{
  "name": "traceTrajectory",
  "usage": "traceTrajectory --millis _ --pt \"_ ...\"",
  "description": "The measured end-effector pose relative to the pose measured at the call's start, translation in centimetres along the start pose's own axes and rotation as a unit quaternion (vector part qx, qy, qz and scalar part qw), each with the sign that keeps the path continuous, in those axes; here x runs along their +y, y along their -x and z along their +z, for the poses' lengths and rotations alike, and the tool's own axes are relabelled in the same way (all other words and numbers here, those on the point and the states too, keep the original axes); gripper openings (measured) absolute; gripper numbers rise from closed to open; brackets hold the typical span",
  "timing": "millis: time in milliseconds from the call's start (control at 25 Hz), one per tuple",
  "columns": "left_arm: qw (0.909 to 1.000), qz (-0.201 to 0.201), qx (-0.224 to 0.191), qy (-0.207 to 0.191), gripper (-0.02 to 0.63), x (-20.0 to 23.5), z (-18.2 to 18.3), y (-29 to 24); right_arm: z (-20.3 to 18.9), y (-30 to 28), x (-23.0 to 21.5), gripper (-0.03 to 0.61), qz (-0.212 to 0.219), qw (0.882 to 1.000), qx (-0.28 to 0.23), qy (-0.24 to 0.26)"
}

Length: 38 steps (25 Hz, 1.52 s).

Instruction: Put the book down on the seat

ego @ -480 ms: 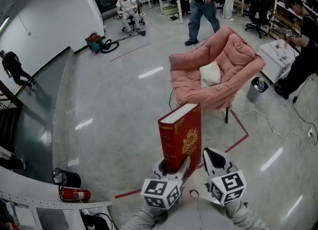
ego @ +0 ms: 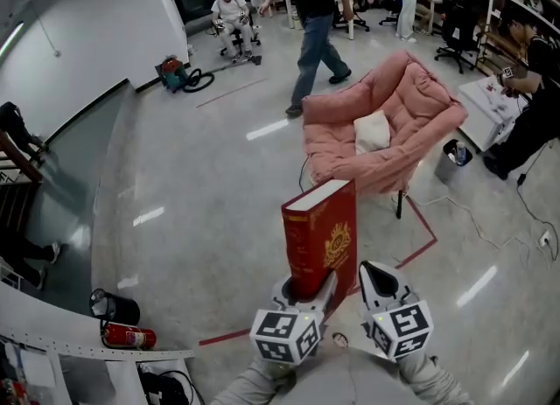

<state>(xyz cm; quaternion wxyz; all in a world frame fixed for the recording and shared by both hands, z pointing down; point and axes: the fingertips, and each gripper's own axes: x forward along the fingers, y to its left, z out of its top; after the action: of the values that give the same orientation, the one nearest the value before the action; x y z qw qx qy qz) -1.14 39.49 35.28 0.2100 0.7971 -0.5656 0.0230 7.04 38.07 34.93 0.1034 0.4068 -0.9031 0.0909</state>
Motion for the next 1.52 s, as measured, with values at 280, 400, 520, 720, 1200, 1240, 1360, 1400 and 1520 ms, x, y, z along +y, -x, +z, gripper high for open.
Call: traceTrajectory --millis 280,400,520,720,1200,1240,1360,1400,1520 --pt "0.9998 0.007 0.017 -0.003 0.244 -0.4 -0.8 -0.2 -0.3 0.6 -0.2 0.005 -0.005 1.000 0.007 -0.003" --pt "0.9997 0.012 0.022 -0.002 0.244 -0.4 -1.5 -0.3 -0.9 1.0 -0.1 0.005 -0.002 1.000 0.004 -0.021" --pt "0.9993 0.019 0.032 0.000 0.244 -0.1 -1.8 -0.6 -1.2 0.9 -0.1 0.005 0.000 1.000 0.009 -0.026" --pt "0.9990 0.017 0.041 0.002 0.244 0.3 -1.5 -1.7 -0.9 -0.2 -0.5 0.005 0.005 1.000 0.016 -0.021" --pt "0.9989 -0.001 0.047 0.010 0.244 3.2 1.5 -8.1 1.3 -6.0 -4.6 0.005 -0.001 1.000 0.016 -0.024" --pt "0.9989 -0.003 0.046 0.010 0.244 3.5 1.9 -8.9 1.6 -6.7 -5.1 0.005 -0.002 1.000 0.016 -0.024" --pt "0.9989 -0.010 0.045 0.010 0.244 4.5 3.1 -11.2 2.6 -8.8 -6.7 0.005 -0.009 1.000 0.015 -0.024" --pt "0.9989 -0.012 0.045 0.009 0.244 4.9 3.5 -12.0 2.8 -9.5 -7.1 0.005 -0.011 1.000 0.015 -0.024" --pt "0.9987 -0.018 0.047 0.005 0.244 6.0 4.5 -14.0 3.5 -11.6 -8.3 0.005 -0.017 0.999 0.014 -0.026"
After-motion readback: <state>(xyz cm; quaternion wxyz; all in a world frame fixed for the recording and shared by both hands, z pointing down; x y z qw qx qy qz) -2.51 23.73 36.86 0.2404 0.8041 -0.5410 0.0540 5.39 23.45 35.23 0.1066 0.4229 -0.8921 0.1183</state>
